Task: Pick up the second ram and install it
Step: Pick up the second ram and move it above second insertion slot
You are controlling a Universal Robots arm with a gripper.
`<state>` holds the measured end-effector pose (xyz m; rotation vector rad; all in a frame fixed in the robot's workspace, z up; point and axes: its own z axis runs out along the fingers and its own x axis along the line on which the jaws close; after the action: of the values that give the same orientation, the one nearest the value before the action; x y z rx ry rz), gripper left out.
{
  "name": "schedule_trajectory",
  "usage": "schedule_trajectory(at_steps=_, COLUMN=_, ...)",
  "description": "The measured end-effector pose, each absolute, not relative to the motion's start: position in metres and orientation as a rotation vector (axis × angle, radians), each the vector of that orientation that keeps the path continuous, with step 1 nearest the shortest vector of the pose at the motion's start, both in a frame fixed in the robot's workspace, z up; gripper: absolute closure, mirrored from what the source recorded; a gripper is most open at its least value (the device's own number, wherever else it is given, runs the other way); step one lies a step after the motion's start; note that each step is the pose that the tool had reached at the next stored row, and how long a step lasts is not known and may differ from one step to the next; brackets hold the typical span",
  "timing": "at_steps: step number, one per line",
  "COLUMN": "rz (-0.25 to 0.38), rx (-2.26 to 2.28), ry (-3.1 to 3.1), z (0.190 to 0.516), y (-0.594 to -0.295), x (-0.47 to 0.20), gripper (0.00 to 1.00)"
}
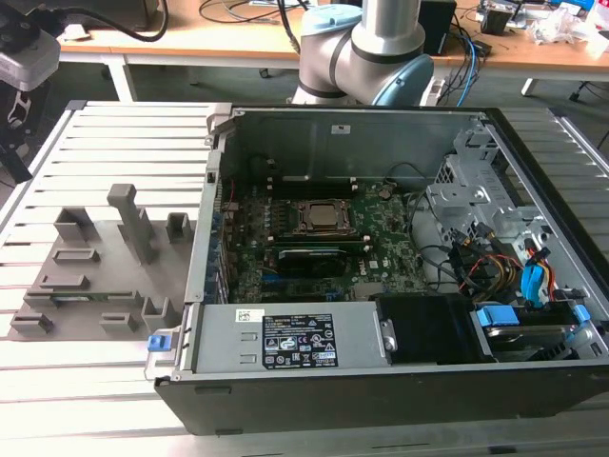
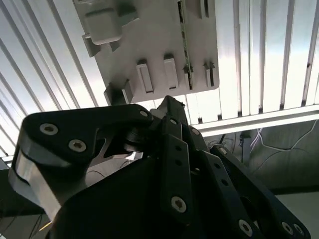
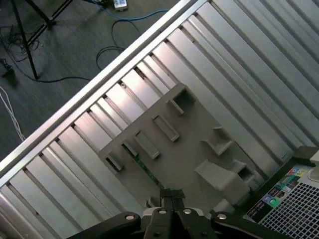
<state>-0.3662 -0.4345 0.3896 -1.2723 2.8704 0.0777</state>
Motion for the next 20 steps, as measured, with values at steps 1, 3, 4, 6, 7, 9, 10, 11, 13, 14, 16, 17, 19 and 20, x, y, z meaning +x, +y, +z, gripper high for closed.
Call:
schedule_trajectory(at_steps=1, rz=0.078, rx=-1.296, ry=2.860, z=0.3896, y=-0.4345, x=-0.3662, gripper=0.89)
schedule_trajectory(at_steps=3, rz=0.078, rx=-1.353, ry=2.835, z=0.3896, y=-0.4345, x=-0.3662, gripper=0.89)
schedule_trajectory(at_steps=4, rz=0.078, rx=-1.382, ry=2.821, z=0.3896, y=-0.4345, x=-0.3662, gripper=0.89)
schedule_trajectory(at_steps=6, rz=0.078, rx=-1.439, ry=2.794, z=0.3896, y=-0.4345, x=-0.3662, gripper=0.89)
schedule_trajectory(at_steps=7, rz=0.078, rx=-1.469, ry=2.779, z=0.3896, y=-0.4345, x=-0.3662, gripper=0.89)
schedule_trajectory(at_steps=9, rz=0.078, rx=-1.528, ry=2.748, z=0.3896, y=-0.4345, x=-0.3662, gripper=0.89)
schedule_trajectory(at_steps=10, rz=0.078, rx=-1.558, ry=2.732, z=0.3896, y=-0.4345, x=-0.3662, gripper=0.89)
schedule_trajectory(at_steps=11, rz=0.078, rx=-1.588, ry=2.715, z=0.3896, y=-0.4345, x=-0.3662, gripper=0.89)
schedule_trajectory(at_steps=13, rz=0.077, rx=-1.614, ry=2.700, z=0.3896, y=-0.4345, x=-0.3662, gripper=0.89)
schedule_trajectory(at_steps=14, rz=0.077, rx=-1.638, ry=2.686, z=0.3896, y=-0.4345, x=-0.3662, gripper=0.89)
schedule_trajectory(at_steps=16, rz=0.077, rx=-1.676, ry=2.663, z=0.3896, y=-0.4345, x=-0.3662, gripper=0.89)
schedule_trajectory(at_steps=17, rz=0.077, rx=-1.701, ry=2.648, z=0.3896, y=-0.4345, x=-0.3662, gripper=0.89)
schedule_trajectory(at_steps=19, rz=0.077, rx=-1.728, ry=2.631, z=0.3896, y=-0.4345, x=-0.3662, gripper=0.89)
schedule_trajectory(at_steps=20, rz=0.077, rx=-1.766, ry=2.607, z=0.3896, y=-0.4345, x=-0.3662, gripper=0.89)
